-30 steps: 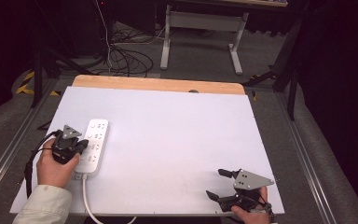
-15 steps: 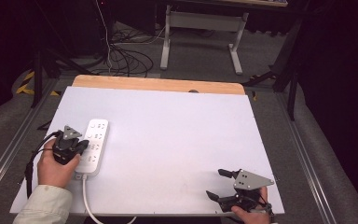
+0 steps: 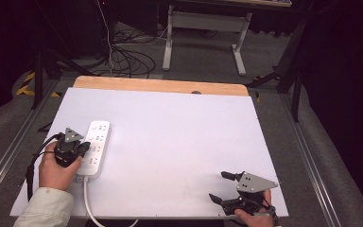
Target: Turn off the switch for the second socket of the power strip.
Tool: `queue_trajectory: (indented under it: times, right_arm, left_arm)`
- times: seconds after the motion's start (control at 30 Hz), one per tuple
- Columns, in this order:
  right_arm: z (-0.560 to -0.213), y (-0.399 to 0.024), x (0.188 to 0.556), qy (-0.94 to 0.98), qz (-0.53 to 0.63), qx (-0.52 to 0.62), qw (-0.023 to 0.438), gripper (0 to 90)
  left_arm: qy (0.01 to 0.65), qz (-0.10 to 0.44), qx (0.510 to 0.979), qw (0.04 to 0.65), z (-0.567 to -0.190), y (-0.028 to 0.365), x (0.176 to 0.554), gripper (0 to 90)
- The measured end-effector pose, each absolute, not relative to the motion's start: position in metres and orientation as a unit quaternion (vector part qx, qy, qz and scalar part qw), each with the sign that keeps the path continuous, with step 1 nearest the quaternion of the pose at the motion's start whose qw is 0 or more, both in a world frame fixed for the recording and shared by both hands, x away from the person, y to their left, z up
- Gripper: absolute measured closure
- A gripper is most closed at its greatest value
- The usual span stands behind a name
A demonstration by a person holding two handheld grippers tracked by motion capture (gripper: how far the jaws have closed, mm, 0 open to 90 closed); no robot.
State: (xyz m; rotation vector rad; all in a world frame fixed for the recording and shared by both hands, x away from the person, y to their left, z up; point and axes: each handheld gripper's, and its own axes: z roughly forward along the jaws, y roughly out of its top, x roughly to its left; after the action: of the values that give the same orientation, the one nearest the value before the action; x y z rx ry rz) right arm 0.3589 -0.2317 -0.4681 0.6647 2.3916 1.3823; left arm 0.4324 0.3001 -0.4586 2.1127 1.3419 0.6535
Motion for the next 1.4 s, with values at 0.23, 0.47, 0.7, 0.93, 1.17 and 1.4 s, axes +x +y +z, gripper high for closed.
queue_trajectory:
  times: [0.23, 0.47, 0.7, 0.93, 1.17, 1.4]
  right_arm:
    - [-0.468, -0.232, 0.359, 0.832, 0.481, 0.231, 0.149, 17.7]
    - [-0.468, -0.232, 0.359, 0.832, 0.482, 0.231, 0.149, 17.7]
    - [-0.468, -0.232, 0.359, 0.832, 0.482, 0.231, 0.149, 17.7]
    - [-0.468, -0.232, 0.358, 0.832, 0.482, 0.231, 0.149, 17.7]
    - [-0.468, -0.232, 0.359, 0.832, 0.481, 0.231, 0.149, 17.7]
    - [-0.468, -0.233, 0.359, 0.831, 0.483, 0.231, 0.149, 17.7]
  left_arm:
    - [0.506, 0.237, 0.782, 0.278, -0.459, 0.3, 0.432, 90.0]
    - [0.509, 0.235, 0.776, 0.289, -0.461, 0.303, 0.431, 90.0]
    - [0.51, 0.239, 0.775, 0.287, -0.461, 0.302, 0.431, 90.0]
    - [0.51, 0.234, 0.774, 0.294, -0.463, 0.304, 0.431, 90.0]
    - [0.504, 0.256, 0.769, 0.3, -0.462, 0.302, 0.428, 90.0]
    - [0.504, 0.279, 0.746, 0.334, -0.451, 0.305, 0.421, 89.9]
